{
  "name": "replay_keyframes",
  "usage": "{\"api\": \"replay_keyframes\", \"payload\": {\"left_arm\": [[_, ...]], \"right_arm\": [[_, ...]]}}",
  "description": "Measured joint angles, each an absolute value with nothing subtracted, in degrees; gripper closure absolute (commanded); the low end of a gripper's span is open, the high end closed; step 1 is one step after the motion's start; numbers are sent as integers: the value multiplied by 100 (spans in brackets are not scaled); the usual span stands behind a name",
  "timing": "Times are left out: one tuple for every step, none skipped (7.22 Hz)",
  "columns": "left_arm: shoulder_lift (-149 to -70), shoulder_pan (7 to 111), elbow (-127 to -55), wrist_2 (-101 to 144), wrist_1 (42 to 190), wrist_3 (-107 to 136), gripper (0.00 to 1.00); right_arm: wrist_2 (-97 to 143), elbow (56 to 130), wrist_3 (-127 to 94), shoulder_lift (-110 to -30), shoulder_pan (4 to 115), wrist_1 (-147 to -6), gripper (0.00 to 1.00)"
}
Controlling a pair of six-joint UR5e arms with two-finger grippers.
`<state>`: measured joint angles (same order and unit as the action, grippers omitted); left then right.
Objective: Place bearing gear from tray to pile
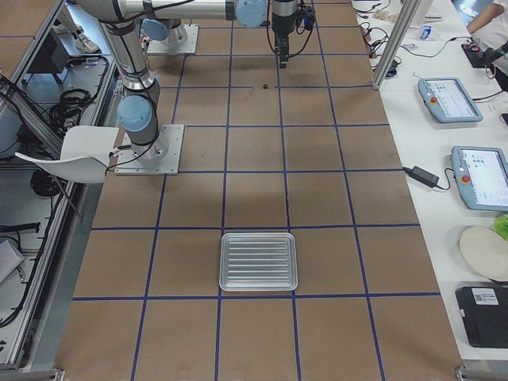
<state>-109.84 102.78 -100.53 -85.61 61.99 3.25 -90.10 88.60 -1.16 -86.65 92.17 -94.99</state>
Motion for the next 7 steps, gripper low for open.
{"api": "replay_keyframes", "payload": {"left_arm": [[-11061, 10537, -10088, -8524, 6044, 566, 0], [-11164, 10677, -10133, -8504, 5861, 676, 0], [-11294, 10793, -10180, -8491, 5625, 729, 0], [-11464, 10929, -10218, -8485, 5326, 781, 5], [-11616, 11022, -10235, -8483, 5110, 821, 6], [-11733, 11084, -10240, -8486, 5004, 843, 12], [-11805, 11142, -10248, -8496, 4955, 855, 21]], "right_arm": [[-9009, 8881, -116, -8677, 9218, -9500, 0], [-9009, 8895, -117, -8691, 9219, -9499, 0], [-9010, 8898, -128, -8699, 9220, -9495, 0], [-9028, 8891, -261, -8705, 9220, -9486, 0], [-9052, 8881, -470, -8705, 9220, -9475, 0], [-9055, 8878, -579, -8704, 9220, -9473, 0], [-9041, 8882, -616, -8703, 9220, -9478, 0]]}}
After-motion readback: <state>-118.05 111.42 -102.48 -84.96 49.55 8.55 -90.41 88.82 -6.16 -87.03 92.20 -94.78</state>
